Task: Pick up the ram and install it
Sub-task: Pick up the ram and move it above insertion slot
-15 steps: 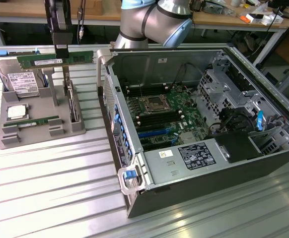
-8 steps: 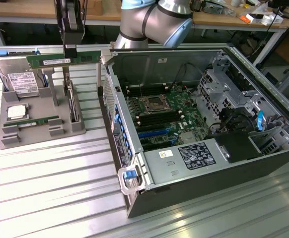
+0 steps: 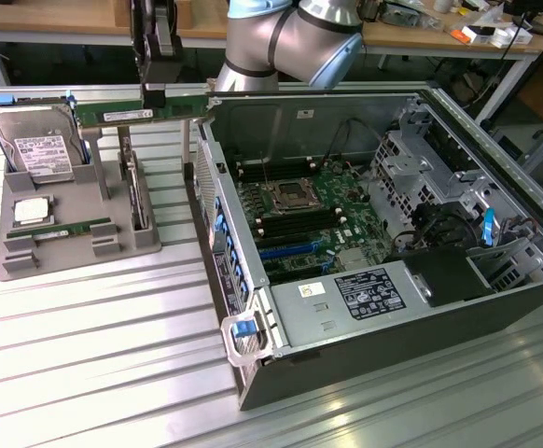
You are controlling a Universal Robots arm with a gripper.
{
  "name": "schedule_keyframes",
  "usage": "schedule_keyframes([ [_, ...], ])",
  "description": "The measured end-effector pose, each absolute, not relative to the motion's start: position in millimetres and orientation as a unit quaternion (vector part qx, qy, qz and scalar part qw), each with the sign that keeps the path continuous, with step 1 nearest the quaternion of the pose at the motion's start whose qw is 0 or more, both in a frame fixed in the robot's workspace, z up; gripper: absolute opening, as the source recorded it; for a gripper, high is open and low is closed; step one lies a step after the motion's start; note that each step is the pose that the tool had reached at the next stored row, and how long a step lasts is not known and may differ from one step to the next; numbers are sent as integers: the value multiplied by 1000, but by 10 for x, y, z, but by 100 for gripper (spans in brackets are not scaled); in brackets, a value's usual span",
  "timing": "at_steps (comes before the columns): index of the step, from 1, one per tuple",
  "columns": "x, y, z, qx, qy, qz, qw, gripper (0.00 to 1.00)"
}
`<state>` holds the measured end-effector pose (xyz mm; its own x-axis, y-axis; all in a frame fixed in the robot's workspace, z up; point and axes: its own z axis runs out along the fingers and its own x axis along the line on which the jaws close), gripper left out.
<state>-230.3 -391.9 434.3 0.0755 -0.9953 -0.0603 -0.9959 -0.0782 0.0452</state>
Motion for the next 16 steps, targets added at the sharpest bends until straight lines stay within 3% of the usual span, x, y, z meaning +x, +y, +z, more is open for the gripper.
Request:
schedule_keyframes([
  [16, -1925, -3919, 4343, -733, 679, 37, 4, 12],
])
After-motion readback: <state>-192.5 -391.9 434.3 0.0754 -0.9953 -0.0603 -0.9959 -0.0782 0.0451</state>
